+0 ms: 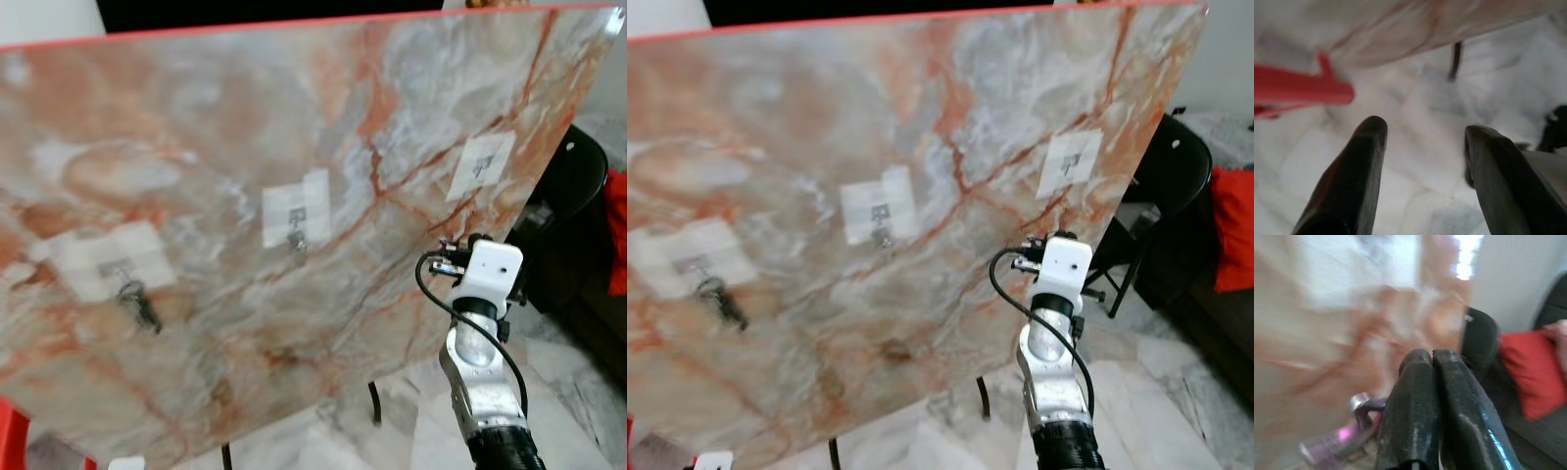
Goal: Hang keys on a hook
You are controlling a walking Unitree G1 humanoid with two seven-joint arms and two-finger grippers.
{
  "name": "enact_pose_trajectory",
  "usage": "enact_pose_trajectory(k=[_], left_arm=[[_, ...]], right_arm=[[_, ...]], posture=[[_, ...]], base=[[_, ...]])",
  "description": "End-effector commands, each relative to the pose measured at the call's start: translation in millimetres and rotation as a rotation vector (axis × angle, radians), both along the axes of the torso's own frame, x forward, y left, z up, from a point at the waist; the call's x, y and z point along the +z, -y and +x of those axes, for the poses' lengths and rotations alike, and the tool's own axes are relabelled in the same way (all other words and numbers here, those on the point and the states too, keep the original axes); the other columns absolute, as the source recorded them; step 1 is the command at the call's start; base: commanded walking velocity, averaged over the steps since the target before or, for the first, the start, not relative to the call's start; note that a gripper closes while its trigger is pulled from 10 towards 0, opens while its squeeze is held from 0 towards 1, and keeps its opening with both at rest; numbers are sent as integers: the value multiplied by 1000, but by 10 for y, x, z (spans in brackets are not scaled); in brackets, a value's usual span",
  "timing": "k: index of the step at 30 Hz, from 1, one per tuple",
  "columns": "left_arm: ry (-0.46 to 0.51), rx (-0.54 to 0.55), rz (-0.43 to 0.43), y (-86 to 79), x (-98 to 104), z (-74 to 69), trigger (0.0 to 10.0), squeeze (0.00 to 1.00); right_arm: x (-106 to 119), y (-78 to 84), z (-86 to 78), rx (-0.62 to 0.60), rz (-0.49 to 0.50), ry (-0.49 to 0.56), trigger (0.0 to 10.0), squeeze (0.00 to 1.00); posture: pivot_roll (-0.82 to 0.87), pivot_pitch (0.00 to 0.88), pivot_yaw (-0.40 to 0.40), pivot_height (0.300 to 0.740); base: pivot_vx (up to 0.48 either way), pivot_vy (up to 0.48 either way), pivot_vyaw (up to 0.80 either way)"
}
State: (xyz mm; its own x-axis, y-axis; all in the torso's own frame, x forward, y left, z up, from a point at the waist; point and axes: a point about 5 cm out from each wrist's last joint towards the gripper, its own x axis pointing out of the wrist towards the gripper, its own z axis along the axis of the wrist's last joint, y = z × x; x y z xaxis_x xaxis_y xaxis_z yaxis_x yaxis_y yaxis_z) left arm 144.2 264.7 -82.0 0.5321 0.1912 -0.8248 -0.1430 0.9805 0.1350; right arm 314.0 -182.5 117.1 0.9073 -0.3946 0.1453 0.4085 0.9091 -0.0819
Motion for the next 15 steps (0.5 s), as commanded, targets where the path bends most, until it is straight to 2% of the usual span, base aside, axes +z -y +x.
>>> enact_pose_trajectory(k=[1, 9, 15], left_arm=[[-22, 3, 8, -45, -11, -69, 10000, 0], [-25, 2, 7, -43, -13, -70, 10000, 0], [-26, 2, 7, -43, -13, -68, 10000, 0]], right_arm=[[84, -17, 23, -6, 5, 33, 10000, 0], [100, 45, 3, -53, -7, 40, 10000, 0], [210, 131, 24, -115, -22, 80, 10000, 0]], posture=[[32, 0, -23, 740], [33, 0, -23, 740], [34, 0, -23, 740]], base=[[0, 0, 0], [0, 0, 0], [0, 0, 0]])
